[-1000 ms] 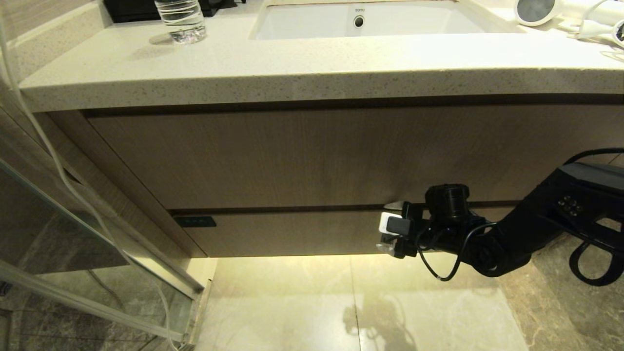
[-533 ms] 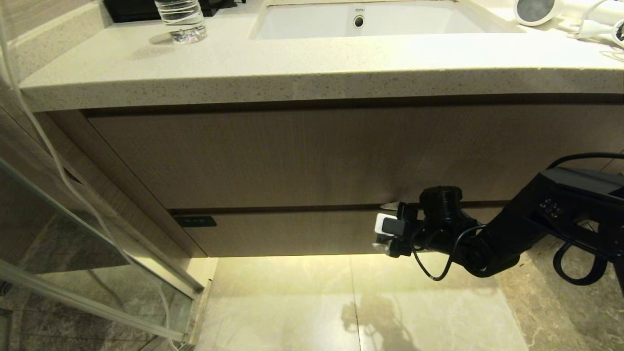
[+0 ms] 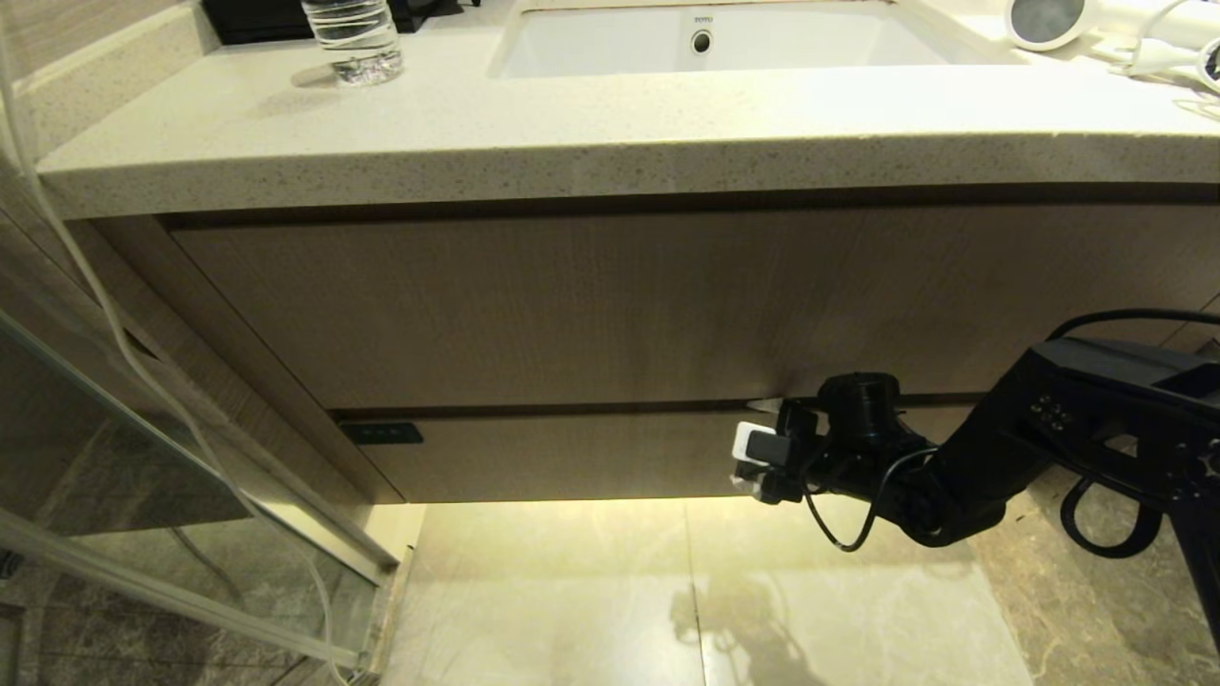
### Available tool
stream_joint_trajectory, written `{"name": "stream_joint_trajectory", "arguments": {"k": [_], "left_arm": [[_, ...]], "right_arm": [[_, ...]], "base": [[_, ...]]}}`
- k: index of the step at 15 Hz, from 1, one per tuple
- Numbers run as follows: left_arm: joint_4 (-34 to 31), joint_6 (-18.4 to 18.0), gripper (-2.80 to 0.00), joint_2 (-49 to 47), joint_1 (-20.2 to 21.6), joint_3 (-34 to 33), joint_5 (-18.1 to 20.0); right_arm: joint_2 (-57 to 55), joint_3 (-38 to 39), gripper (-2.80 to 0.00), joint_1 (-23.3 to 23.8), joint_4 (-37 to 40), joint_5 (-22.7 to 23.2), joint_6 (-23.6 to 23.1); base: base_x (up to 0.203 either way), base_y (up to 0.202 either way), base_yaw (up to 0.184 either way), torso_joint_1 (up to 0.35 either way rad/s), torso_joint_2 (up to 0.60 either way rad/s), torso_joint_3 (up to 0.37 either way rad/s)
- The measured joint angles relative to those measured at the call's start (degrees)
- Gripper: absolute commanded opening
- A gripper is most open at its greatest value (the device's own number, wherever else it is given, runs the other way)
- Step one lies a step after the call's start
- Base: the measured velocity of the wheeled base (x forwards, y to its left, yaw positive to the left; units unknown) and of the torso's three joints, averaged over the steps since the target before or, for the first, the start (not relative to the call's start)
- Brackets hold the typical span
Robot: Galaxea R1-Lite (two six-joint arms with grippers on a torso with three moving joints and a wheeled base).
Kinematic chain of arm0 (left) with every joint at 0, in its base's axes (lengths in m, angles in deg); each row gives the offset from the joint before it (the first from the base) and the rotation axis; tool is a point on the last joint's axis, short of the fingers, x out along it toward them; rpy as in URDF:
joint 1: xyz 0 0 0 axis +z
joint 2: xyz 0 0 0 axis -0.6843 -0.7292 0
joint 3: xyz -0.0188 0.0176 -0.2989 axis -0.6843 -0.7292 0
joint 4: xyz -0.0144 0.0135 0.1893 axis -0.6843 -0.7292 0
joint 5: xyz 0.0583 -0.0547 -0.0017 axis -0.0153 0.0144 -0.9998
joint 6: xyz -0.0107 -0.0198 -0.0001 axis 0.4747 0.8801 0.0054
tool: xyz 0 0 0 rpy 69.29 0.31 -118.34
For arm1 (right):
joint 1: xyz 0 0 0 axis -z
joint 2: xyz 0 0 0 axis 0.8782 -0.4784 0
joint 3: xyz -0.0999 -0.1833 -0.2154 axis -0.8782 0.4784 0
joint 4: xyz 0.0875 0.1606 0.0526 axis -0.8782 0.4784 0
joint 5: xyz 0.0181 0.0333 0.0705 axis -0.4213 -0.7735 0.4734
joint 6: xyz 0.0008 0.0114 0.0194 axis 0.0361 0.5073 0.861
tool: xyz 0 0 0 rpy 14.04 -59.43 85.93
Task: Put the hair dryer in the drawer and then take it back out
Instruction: Pull open the drawer
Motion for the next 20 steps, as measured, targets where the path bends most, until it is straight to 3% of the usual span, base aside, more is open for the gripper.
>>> {"name": "stream_joint_trajectory", "arguments": {"k": [4,10,14,17,20], "left_arm": [[0.0,0.0,-2.8,0.0,0.0,0.0,0.0],[0.0,0.0,-2.8,0.0,0.0,0.0,0.0],[0.0,0.0,-2.8,0.0,0.0,0.0,0.0],[0.0,0.0,-2.8,0.0,0.0,0.0,0.0],[0.0,0.0,-2.8,0.0,0.0,0.0,0.0]], "right_arm": [[-0.1,0.7,0.0,0.0,3.7,1.5,0.1],[4.6,1.6,0.0,-0.1,23.4,2.2,0.3],[8.0,1.8,0.0,0.0,29.4,2.0,0.0],[12.7,3.4,0.0,0.1,39.5,2.2,-0.8],[18.6,7.7,0.0,0.5,40.1,0.0,-1.6]], "base": [[0.0,0.0,0.0,0.0,0.0,0.0],[0.0,0.0,0.0,0.0,0.0,0.0],[0.0,0.0,0.0,0.0,0.0,0.0],[0.0,0.0,0.0,0.0,0.0,0.0],[0.0,0.0,0.0,0.0,0.0,0.0]]}}
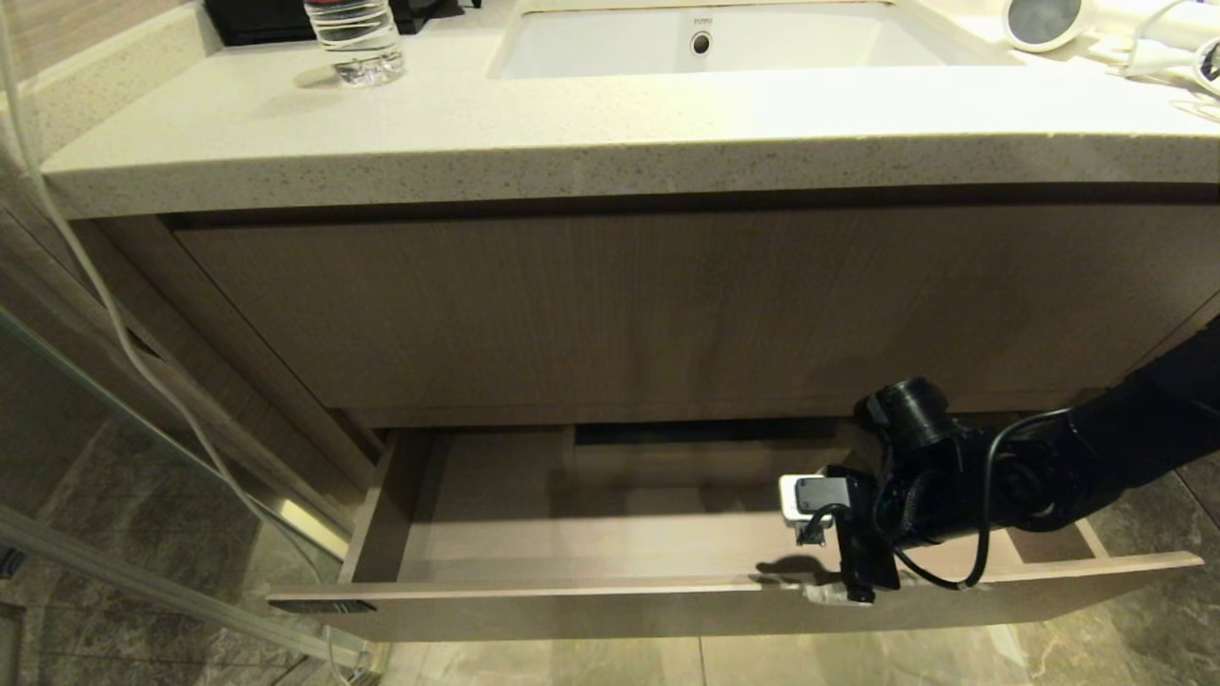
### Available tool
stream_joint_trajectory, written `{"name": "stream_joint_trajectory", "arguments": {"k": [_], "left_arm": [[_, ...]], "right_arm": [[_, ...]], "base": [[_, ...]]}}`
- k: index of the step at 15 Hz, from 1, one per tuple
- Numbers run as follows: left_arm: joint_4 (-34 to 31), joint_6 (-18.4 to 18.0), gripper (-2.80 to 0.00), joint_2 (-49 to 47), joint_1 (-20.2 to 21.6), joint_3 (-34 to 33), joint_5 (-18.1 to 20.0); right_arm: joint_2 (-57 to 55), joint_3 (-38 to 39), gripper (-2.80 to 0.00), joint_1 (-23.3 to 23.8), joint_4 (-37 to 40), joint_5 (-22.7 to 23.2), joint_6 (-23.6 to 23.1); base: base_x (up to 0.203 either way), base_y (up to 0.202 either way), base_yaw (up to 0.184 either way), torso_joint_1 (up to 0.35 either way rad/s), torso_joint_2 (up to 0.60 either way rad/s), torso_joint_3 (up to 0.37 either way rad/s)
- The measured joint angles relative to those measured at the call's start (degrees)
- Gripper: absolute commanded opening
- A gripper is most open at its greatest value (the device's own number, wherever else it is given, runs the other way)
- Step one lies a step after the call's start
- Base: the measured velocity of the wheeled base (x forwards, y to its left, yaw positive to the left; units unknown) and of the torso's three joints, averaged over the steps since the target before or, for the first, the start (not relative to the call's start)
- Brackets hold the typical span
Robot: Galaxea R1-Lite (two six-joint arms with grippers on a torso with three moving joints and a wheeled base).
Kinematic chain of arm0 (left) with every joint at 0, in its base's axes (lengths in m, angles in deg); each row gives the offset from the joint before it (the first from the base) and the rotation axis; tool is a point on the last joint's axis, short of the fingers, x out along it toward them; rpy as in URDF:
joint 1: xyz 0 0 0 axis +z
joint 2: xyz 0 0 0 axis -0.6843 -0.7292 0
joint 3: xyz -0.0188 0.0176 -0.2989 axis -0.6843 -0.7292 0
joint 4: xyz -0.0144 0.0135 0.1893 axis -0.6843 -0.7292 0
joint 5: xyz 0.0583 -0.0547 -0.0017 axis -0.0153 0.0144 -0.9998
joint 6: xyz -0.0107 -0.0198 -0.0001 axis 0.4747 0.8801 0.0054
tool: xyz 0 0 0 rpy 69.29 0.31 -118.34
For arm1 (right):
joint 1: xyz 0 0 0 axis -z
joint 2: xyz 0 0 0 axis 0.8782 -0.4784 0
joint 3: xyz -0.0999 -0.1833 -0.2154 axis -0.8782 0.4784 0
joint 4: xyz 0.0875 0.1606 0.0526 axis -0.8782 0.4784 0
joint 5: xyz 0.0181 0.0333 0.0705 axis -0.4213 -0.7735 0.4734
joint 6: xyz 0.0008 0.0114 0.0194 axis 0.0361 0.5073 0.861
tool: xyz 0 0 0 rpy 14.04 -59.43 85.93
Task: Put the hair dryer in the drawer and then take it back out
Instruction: Pull open the drawer
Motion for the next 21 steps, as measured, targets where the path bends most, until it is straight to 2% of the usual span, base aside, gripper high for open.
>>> {"name": "stream_joint_trajectory", "arguments": {"k": [4,10,12,14,16,17,19,21], "left_arm": [[0.0,0.0,-2.8,0.0,0.0,0.0,0.0],[0.0,0.0,-2.8,0.0,0.0,0.0,0.0],[0.0,0.0,-2.8,0.0,0.0,0.0,0.0],[0.0,0.0,-2.8,0.0,0.0,0.0,0.0],[0.0,0.0,-2.8,0.0,0.0,0.0,0.0],[0.0,0.0,-2.8,0.0,0.0,0.0,0.0],[0.0,0.0,-2.8,0.0,0.0,0.0,0.0],[0.0,0.0,-2.8,0.0,0.0,0.0,0.0]], "right_arm": [[10.1,7.5,0.0,-0.2,2.4,-3.4,-0.3],[28.2,17.1,0.0,-0.4,4.4,-4.0,-0.3],[33.9,20.0,0.0,-0.4,4.8,-3.5,-1.5],[38.8,22.2,0.0,-0.5,5.9,-3.2,-4.7],[43.0,23.1,0.0,-0.5,6.3,-3.2,-5.3],[45.1,23.3,-2.8,-0.5,6.6,-3.2,-4.4],[49.9,23.3,-2.8,-0.5,8.3,-3.3,-3.0],[56.0,21.5,-2.8,-0.5,13.9,-3.3,-2.3]], "base": [[0.0,0.0,0.0,0.0,0.0,0.0],[0.0,0.0,0.0,0.0,0.0,0.0],[0.0,0.0,0.0,0.0,0.0,0.0],[0.0,0.0,0.0,0.0,0.0,0.0],[0.0,0.0,0.0,0.0,0.0,0.0],[0.0,0.0,0.0,0.0,0.0,0.0],[0.0,0.0,0.0,0.0,0.0,0.0],[0.0,0.0,0.0,0.0,0.0,0.0]]}}
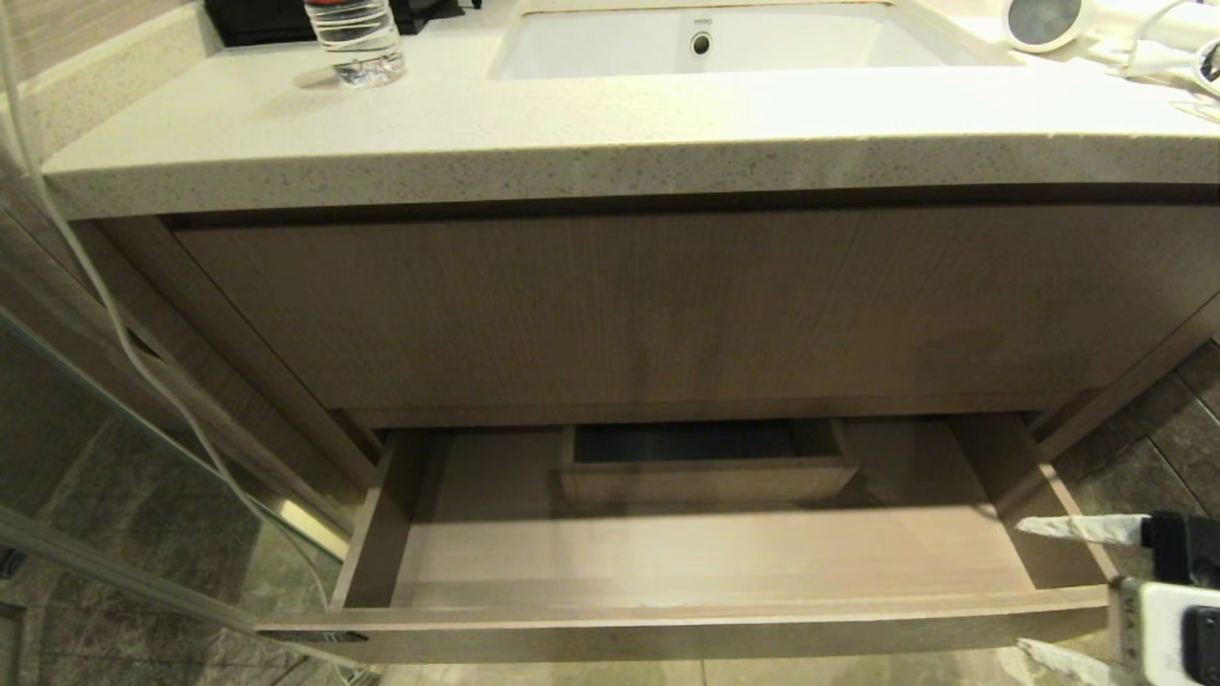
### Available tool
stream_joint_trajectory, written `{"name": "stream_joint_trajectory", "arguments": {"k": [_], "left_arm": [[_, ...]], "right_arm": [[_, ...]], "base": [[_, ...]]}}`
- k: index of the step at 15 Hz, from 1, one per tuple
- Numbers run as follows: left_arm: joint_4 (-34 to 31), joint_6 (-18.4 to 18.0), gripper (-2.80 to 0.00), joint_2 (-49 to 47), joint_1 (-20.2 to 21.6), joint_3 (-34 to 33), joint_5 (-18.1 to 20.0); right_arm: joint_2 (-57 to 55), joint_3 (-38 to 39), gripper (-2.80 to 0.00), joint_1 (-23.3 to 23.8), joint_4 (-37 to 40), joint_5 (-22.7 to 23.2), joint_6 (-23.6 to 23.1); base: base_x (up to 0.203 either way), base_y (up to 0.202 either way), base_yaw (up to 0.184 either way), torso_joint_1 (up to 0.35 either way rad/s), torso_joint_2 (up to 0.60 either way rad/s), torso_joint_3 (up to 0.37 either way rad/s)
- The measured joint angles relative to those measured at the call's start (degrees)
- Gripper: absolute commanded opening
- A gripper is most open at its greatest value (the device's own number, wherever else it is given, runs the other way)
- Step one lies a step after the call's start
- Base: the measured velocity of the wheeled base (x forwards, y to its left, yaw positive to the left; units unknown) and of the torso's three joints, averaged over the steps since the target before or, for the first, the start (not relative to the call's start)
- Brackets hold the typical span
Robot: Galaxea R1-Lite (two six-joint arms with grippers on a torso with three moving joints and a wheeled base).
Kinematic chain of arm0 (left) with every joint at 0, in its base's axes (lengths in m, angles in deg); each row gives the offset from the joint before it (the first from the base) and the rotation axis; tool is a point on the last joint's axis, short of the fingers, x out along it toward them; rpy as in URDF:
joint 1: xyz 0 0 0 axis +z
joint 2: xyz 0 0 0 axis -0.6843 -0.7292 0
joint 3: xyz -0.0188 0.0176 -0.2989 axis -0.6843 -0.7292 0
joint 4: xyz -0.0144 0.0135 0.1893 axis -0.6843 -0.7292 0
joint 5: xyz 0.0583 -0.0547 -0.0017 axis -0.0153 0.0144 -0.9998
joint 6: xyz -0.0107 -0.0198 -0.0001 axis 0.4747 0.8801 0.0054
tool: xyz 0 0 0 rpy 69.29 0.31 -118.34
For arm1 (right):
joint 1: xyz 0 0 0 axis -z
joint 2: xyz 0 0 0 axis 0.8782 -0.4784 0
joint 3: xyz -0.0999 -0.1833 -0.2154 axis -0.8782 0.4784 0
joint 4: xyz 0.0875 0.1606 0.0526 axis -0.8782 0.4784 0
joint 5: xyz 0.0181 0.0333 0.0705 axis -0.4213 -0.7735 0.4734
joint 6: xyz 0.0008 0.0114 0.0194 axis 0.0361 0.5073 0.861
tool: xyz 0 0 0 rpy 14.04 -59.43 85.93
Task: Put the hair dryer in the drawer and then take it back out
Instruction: Pull open the drawer, then pick up the hairdryer
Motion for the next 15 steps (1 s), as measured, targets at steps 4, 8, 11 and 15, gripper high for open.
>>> {"name": "stream_joint_trajectory", "arguments": {"k": [4,8,11,15], "left_arm": [[0.0,0.1,-2.8,0.0,0.0,0.0,0.0],[0.0,0.1,-2.8,0.0,0.0,0.0,0.0],[0.0,0.0,-2.8,0.0,0.0,0.0,0.0],[0.0,0.0,-2.8,0.0,0.0,0.0,0.0]], "right_arm": [[13.0,-6.9,-2.8,0.4,13.1,-0.4,4.2],[18.8,-17.8,-2.8,3.4,15.9,-5.3,11.7],[16.1,-29.7,-2.8,8.6,15.4,-6.5,13.2],[6.2,-42.5,-2.8,16.3,9.8,-9.5,14.5]], "base": [[0.0,0.0,0.0,0.0,0.0,0.0],[0.0,0.0,0.0,0.0,0.0,0.0],[0.0,0.0,0.0,0.0,0.0,0.0],[0.0,0.0,0.0,0.0,0.0,0.0]]}}
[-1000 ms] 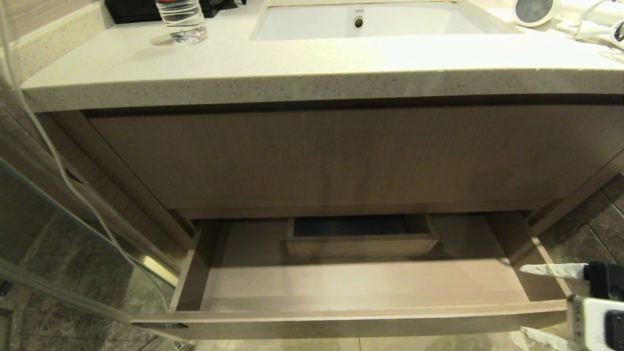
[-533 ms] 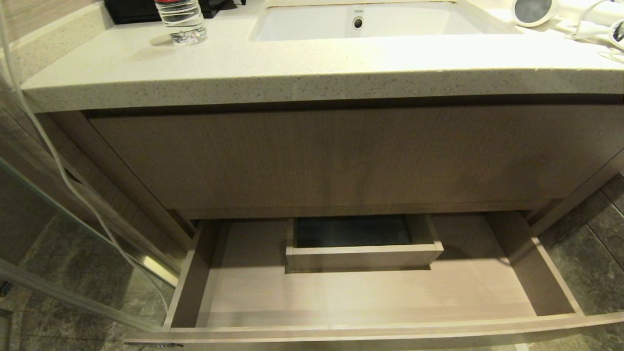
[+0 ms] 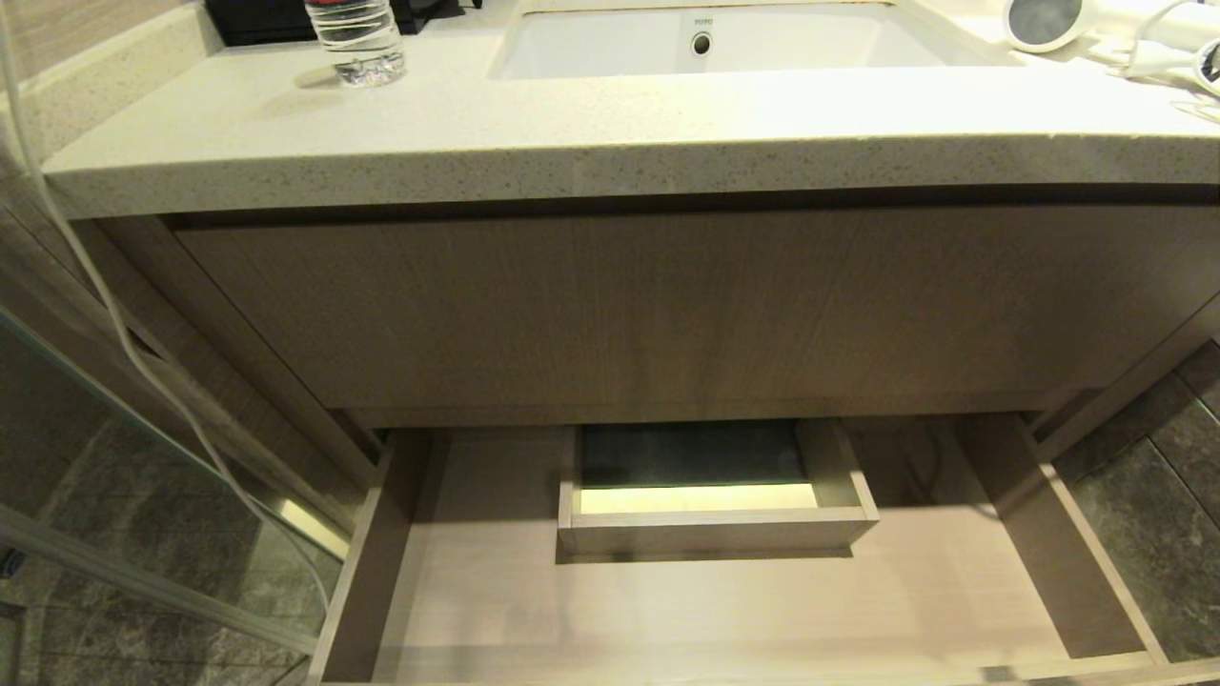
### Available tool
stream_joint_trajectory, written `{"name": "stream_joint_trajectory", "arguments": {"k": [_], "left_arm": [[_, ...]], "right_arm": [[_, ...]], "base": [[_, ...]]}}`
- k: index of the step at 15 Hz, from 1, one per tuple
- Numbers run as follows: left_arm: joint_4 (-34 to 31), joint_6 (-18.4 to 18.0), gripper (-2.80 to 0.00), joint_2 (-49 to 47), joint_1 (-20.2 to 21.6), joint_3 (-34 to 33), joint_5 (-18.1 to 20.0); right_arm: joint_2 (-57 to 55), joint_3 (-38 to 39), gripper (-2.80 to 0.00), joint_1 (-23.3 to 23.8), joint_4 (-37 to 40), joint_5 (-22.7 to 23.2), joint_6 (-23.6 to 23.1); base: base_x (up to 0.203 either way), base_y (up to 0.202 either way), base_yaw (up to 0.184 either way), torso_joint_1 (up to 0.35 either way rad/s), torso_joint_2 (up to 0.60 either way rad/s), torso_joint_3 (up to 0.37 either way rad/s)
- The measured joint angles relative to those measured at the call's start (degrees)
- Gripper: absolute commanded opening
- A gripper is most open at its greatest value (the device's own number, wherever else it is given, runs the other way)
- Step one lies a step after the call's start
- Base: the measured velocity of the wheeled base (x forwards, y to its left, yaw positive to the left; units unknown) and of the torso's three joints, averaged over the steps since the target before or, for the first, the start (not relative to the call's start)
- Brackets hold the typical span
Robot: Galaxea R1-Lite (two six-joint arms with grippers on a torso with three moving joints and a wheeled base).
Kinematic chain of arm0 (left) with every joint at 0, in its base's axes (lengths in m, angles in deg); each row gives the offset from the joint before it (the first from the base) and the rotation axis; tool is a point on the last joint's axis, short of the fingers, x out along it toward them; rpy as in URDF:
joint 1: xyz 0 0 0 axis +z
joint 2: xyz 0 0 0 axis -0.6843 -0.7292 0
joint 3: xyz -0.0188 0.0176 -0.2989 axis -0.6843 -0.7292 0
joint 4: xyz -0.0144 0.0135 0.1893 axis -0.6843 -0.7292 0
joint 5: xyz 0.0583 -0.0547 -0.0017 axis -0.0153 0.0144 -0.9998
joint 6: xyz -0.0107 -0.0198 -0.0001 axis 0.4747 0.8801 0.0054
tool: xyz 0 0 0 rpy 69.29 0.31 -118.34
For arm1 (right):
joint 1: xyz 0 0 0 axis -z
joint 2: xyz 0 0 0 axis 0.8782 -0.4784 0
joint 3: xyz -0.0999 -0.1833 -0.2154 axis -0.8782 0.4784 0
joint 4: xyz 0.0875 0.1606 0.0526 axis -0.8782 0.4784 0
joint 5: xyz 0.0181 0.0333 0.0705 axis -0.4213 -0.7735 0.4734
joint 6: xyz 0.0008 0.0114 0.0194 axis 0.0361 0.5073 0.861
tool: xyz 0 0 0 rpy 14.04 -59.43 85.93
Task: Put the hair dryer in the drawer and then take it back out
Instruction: Pick up the hairdryer
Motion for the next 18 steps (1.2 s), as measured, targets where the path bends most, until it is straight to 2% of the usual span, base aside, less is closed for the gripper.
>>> {"name": "stream_joint_trajectory", "arguments": {"k": [2,4,7,8,10,12,15,16,18], "left_arm": [[0.0,0.0,-2.8,0.0,0.0,0.0,0.0],[0.0,0.0,-2.8,0.0,0.0,0.0,0.0],[0.0,0.0,-2.8,0.0,0.0,0.0,0.0],[0.0,0.0,-2.8,0.0,0.0,0.0,0.0],[0.0,0.0,-2.8,0.0,0.0,0.0,0.0],[0.0,0.0,-2.8,0.0,0.0,0.0,0.0],[0.0,0.0,-2.8,0.0,0.0,0.0,0.0],[0.0,0.0,-2.8,0.0,0.0,0.0,0.0],[0.0,0.0,-2.8,0.0,0.0,0.0,0.0]], "right_arm": [[-4.2,-3.2,-2.8,2.2,-0.7,-1.3,2.2],[-5.5,-4.0,-2.8,3.7,1.7,-2.9,4.5],[1.9,-0.3,-2.8,4.5,13.7,-3.5,11.3],[6.1,2.8,-2.8,4.5,18.5,-3.9,13.1],[16.5,13.9,-2.8,4.2,26.5,-5.8,16.8],[26.7,27.6,-2.8,3.5,29.4,-6.6,23.5],[40.3,45.3,-2.8,2.1,22.7,-2.4,36.9],[44.1,51.3,-2.8,1.8,18.0,-0.5,41.3],[48.3,61.9,-2.8,1.4,5.1,1.4,45.6]], "base": [[0.0,0.0,0.0,0.0,0.0,0.0],[0.0,0.0,0.0,0.0,0.0,0.0],[0.0,0.0,0.0,0.0,0.0,0.0],[0.0,0.0,0.0,0.0,0.0,0.0],[0.0,0.0,0.0,0.0,0.0,0.0],[0.0,0.0,0.0,0.0,0.0,0.0],[0.0,0.0,0.0,0.0,0.0,0.0],[0.0,0.0,0.0,0.0,0.0,0.0],[0.0,0.0,0.0,0.0,0.0,0.0]]}}
